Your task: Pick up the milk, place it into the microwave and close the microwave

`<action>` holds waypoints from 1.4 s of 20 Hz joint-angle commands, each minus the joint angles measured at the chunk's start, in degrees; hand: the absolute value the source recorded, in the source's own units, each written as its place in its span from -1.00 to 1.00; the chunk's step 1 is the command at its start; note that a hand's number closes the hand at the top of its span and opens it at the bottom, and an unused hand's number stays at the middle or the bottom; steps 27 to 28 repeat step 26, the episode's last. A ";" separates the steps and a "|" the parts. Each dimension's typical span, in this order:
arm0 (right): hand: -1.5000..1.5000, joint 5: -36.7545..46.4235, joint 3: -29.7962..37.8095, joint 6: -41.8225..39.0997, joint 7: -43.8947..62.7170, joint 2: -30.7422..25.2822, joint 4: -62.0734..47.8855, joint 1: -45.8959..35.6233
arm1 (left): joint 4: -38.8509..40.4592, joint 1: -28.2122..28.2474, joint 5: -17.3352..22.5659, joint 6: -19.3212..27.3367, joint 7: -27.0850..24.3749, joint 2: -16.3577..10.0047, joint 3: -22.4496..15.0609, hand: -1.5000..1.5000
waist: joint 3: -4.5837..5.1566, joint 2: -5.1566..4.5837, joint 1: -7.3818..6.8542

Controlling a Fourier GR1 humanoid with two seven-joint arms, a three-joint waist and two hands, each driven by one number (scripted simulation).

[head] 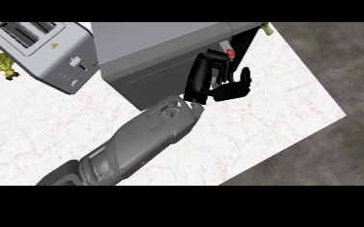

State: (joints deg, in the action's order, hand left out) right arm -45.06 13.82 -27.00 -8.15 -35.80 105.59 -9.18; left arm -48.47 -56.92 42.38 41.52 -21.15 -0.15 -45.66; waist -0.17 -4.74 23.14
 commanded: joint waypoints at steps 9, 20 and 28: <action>-1.00 -2.48 5.28 1.52 0.65 -2.37 0.47 0.77 | 10.09 -1.54 4.31 -0.16 0.71 -3.01 2.47 1.00 | 0.16 -0.49 -4.32; -1.00 -4.48 8.52 2.46 1.87 -3.64 2.02 3.04 | 12.63 -1.64 7.66 -5.64 0.21 -6.01 -0.38 -1.00 | 0.26 -0.46 -7.95; -1.00 -5.96 9.61 2.98 2.77 -3.99 3.67 4.18 | 13.18 -1.75 8.98 -6.96 -0.76 -5.89 -1.67 -1.00 | 0.27 -0.15 -8.93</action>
